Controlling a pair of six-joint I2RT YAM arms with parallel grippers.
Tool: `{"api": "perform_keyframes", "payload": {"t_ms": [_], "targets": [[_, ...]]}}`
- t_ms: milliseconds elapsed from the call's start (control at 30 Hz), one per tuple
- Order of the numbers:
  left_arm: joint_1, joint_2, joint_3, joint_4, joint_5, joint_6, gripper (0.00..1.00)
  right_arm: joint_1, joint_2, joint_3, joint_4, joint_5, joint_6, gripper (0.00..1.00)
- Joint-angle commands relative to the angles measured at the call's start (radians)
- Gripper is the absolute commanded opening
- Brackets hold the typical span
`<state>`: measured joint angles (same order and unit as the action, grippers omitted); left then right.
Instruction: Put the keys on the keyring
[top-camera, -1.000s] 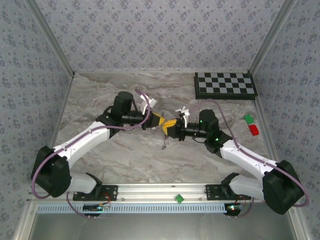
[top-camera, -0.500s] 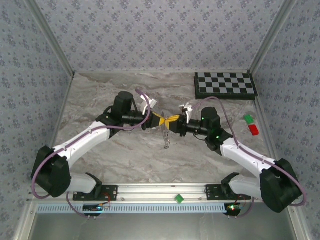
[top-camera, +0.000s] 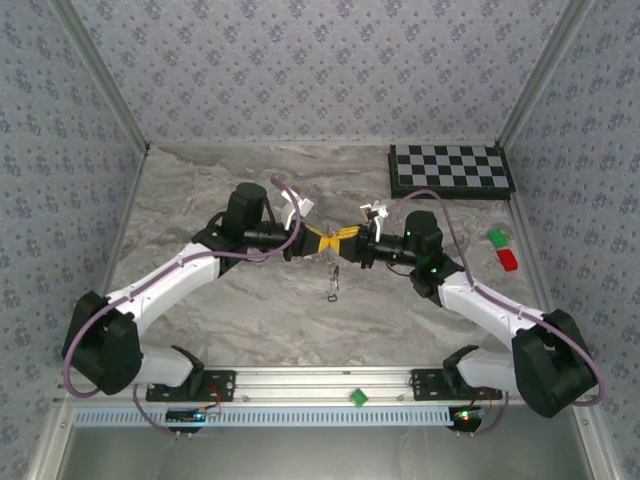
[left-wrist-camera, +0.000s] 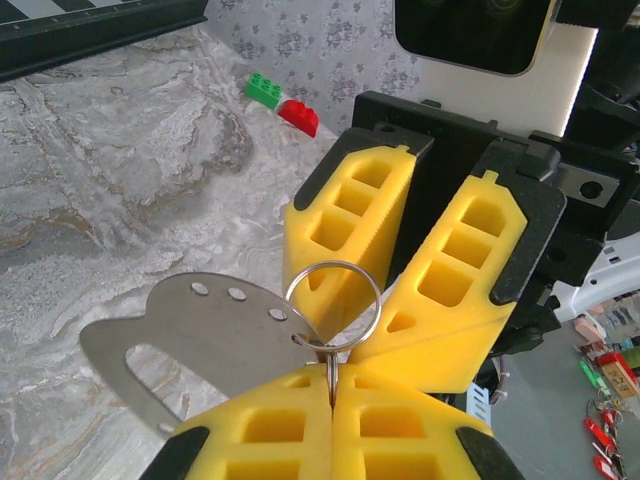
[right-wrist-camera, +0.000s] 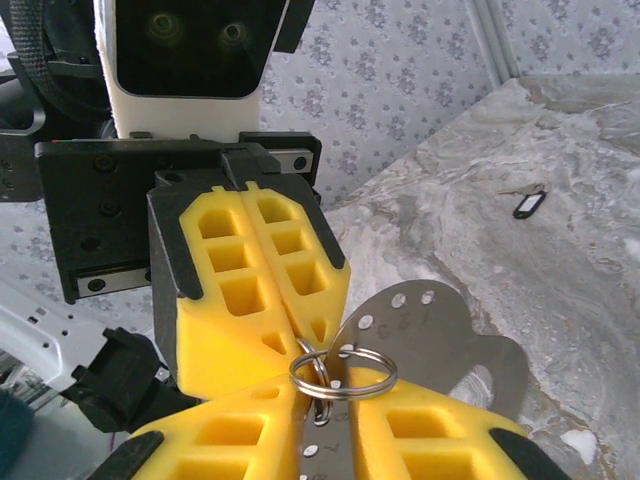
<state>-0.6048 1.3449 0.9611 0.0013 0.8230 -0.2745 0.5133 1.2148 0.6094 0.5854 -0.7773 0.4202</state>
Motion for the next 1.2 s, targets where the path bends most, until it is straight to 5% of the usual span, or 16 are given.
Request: {"api": "perform_keyframes", "payload": {"t_ms": [0,67,133,300,500,1033,1167], "targets": [[-0.014,0.007,0.033,0.043,0.047,-0.003,0.00,0.003,0.020,0.026,0.076,-0.069,0.032,0.17],[-0.015,0.012,0.036,0.043,0.051,-0.005,0.00,0.005,0.028,0.029,0.090,-0.083,0.040,0.15],[-0.017,0.016,0.037,0.046,0.052,-0.008,0.00,0.010,0.032,0.032,0.099,-0.098,0.036,0.00],[-0.016,0.016,0.036,0.049,0.048,-0.010,0.00,0.007,0.030,0.024,0.100,-0.090,0.031,0.00],[-0.012,0.009,0.030,0.039,0.034,-0.007,0.14,-0.017,0.023,0.005,0.126,-0.067,0.052,0.00],[-0.005,0.001,0.020,0.047,0.020,-0.019,0.00,-0.011,0.038,0.011,0.112,-0.093,0.037,0.00],[-0.006,0.008,0.021,0.045,0.038,-0.015,0.00,0.004,0.039,0.020,0.093,-0.093,0.021,0.12]]}}
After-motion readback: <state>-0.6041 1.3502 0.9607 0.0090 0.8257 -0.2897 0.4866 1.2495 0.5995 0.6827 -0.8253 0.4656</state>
